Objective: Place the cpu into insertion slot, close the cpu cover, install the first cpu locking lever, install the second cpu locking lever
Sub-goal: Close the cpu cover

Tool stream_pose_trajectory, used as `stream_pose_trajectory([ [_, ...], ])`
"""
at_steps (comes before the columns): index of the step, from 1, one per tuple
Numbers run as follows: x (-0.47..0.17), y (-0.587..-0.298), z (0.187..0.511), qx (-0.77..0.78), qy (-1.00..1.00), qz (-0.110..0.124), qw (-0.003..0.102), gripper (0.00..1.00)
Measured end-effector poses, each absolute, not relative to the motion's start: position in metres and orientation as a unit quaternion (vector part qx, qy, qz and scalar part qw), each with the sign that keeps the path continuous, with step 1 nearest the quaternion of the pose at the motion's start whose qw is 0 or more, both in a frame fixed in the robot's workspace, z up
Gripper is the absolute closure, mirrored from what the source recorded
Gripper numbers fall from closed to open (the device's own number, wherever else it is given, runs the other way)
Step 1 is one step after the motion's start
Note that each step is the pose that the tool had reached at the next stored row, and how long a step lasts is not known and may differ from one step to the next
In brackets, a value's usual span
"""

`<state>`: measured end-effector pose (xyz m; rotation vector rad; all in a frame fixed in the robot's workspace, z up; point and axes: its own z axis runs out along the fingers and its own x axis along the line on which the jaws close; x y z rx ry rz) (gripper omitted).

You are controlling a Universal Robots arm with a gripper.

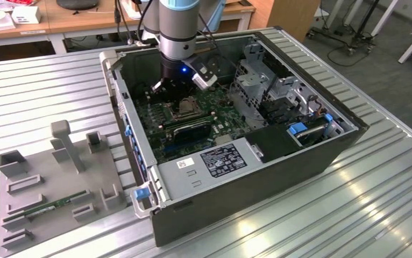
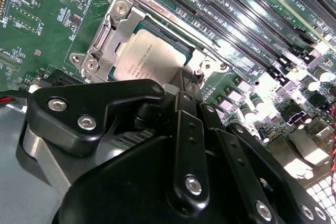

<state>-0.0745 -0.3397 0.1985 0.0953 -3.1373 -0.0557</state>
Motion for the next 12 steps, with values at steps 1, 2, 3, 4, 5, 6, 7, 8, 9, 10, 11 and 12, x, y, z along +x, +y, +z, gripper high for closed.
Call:
stream_pose_trajectory([
  [1,-0.0744,-0.3397,0.1984,0.030,-0.999,-0.018,0.001,0.89],
  [2,-0.0744,-0.3397,0.1984,0.030,-0.999,-0.018,0.001,0.89],
  [3,-0.0744,-0.3397,0.1984,0.030,-0.999,-0.018,0.001,0.89],
  [4,-0.0744,-0.3396,0.1986,0.030,-0.999,-0.018,0.001,0.89],
  [5,-0.0743,-0.3395,0.1991,0.030,-0.999,-0.018,0.001,0.89],
  [6,-0.0743,-0.3394,0.1998,0.030,-0.999,-0.019,0.001,0.89],
  [7,-0.0743,-0.3395,0.2009,0.030,-0.999,-0.018,0.001,0.89],
  [8,-0.0744,-0.3396,0.2023,0.030,-0.999,-0.018,0.001,0.89],
  [9,-0.0744,-0.3396,0.2034,0.030,-0.999,-0.018,0.001,0.89],
  [10,-0.0744,-0.3396,0.2045,0.030,-0.999,-0.018,0.001,0.89],
  [11,-0.0744,-0.3397,0.2057,0.030,-0.999,-0.018,0.001,0.89],
  [12,-0.0744,-0.3396,0.2069,0.030,-0.999,-0.018,0.001,0.89],
])
